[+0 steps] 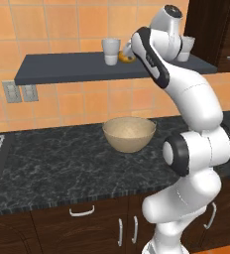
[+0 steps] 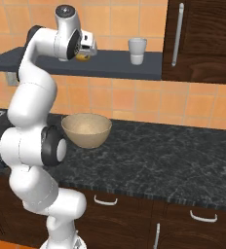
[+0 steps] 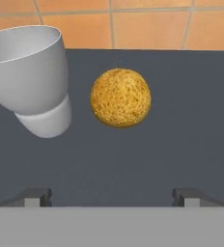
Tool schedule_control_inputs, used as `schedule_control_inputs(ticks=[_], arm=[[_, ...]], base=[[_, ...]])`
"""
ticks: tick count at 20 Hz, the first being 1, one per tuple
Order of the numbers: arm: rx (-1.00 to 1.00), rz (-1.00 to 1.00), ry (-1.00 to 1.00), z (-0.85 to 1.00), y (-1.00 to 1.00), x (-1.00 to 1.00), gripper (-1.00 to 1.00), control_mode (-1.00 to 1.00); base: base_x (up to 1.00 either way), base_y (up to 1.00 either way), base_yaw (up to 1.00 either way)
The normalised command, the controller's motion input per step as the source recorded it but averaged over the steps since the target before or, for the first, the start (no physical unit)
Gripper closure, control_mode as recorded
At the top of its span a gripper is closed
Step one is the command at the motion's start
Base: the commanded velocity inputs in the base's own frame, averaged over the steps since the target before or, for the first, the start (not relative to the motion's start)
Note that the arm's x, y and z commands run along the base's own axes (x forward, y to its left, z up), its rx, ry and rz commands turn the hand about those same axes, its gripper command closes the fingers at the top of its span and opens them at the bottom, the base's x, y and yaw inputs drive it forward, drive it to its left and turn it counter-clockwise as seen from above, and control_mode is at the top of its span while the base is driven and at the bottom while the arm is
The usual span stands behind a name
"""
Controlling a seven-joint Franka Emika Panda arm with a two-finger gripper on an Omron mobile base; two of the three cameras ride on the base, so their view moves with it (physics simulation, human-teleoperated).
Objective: Open the cabinet, pick up the bread from the cabinet and place it in the basket. Then move the basket to the dining counter.
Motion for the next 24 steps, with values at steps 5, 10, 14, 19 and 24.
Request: schedule_control_inputs(ticks=[5,10,14,19,24], arm=[[-0.01,0.02,0.00,-0.11,0.20,0.33,-1.00,-1.00],[0.00,0.00,0.00,-0.02,0.00,0.47,-1.00,-1.00],[0.00,0.00,0.00,-0.04,-0.05,0.42,-1.00,-1.00],[0.00,0.00,0.00,0.00,-0.09,0.39,-1.00,-1.00],[-0.02,0.00,0.00,-0.05,0.01,0.43,-1.00,-1.00]], base=[[0.00,0.00,0.00],[0.00,0.00,0.00],[0.00,0.00,0.00],[0.00,0.00,0.00],[0.00,0.00,0.00]])
